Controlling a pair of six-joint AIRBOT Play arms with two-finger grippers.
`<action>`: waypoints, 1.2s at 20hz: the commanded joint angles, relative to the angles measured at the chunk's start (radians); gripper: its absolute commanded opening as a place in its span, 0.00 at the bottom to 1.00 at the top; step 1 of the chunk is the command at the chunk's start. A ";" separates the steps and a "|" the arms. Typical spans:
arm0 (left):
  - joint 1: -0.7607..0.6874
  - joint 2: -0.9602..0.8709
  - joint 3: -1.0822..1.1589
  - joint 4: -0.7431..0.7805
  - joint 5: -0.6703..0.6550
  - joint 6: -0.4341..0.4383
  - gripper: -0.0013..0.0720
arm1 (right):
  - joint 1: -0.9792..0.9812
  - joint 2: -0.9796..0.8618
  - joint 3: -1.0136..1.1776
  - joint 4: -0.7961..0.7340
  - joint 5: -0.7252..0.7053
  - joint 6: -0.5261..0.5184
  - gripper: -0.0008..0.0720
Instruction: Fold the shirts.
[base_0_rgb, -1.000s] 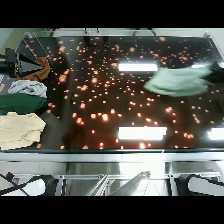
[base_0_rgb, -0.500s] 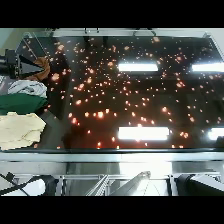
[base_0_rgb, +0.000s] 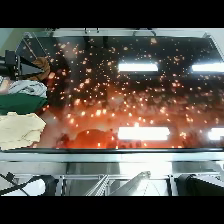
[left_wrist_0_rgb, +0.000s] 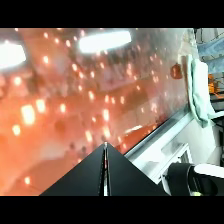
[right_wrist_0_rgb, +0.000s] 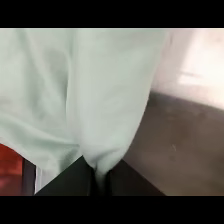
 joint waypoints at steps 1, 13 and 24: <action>-0.001 0.000 0.000 0.000 0.023 0.000 0.04 | -0.005 -0.001 0.000 0.000 -0.071 -0.022 0.03; 0.000 0.000 0.000 0.000 0.116 0.045 0.04 | 0.001 0.143 0.209 0.041 0.275 0.092 0.80; 0.094 0.054 -0.091 -0.002 0.092 0.109 0.04 | 1.014 0.447 0.196 0.353 0.104 0.086 0.03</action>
